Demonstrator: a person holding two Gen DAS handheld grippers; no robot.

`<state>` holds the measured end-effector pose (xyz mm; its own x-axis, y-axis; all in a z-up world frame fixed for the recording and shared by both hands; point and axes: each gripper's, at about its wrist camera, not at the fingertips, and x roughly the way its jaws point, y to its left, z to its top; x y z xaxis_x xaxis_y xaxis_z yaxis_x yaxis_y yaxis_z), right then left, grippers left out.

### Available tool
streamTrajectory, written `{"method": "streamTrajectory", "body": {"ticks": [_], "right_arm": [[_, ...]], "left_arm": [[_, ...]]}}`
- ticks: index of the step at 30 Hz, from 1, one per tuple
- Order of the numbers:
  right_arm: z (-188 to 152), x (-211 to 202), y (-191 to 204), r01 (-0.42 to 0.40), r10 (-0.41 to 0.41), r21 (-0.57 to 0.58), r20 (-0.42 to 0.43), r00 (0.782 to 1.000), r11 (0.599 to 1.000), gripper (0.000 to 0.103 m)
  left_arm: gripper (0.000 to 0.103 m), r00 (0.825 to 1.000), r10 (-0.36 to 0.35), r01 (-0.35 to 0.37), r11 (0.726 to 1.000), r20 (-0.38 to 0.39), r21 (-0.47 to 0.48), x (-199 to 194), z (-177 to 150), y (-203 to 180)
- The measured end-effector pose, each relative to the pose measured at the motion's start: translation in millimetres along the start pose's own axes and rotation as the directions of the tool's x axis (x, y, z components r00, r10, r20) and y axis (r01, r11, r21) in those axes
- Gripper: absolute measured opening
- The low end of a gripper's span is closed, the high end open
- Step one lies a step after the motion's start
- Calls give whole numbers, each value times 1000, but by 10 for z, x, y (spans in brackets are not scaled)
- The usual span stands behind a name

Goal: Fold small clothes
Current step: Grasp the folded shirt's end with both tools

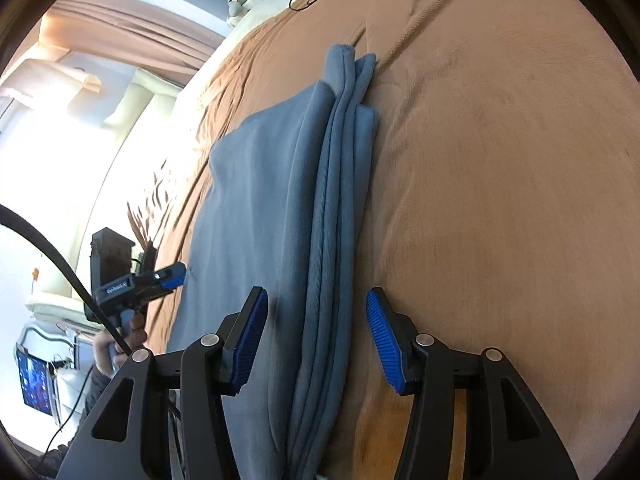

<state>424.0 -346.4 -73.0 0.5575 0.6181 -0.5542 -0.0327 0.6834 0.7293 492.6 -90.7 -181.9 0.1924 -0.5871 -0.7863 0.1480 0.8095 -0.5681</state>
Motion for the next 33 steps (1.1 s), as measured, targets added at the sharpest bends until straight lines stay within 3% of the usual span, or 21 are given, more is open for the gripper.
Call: {"method": "streamTrajectory", "body": {"ticks": [11,18,29,33], "right_arm": [[306,321,-22,-19,19,-1,12,1000,1000,49],[394,412,-43,-32,32,17,24,999,999,49],[438,388,-45,-21,20,13,31,999,1000,46],[427,362,-53,3,-4,20,39,999,1000,34]], "left_arm": [[53,999,-31,31,999,-16,33,181,495,-70],[45,999,-48,48,999,-9,5,299,806,-1],[45,998,-65,66,997,24,-41,451,1199,35],[44,999,-43,44,998,31,-48,507,1269,15]]}}
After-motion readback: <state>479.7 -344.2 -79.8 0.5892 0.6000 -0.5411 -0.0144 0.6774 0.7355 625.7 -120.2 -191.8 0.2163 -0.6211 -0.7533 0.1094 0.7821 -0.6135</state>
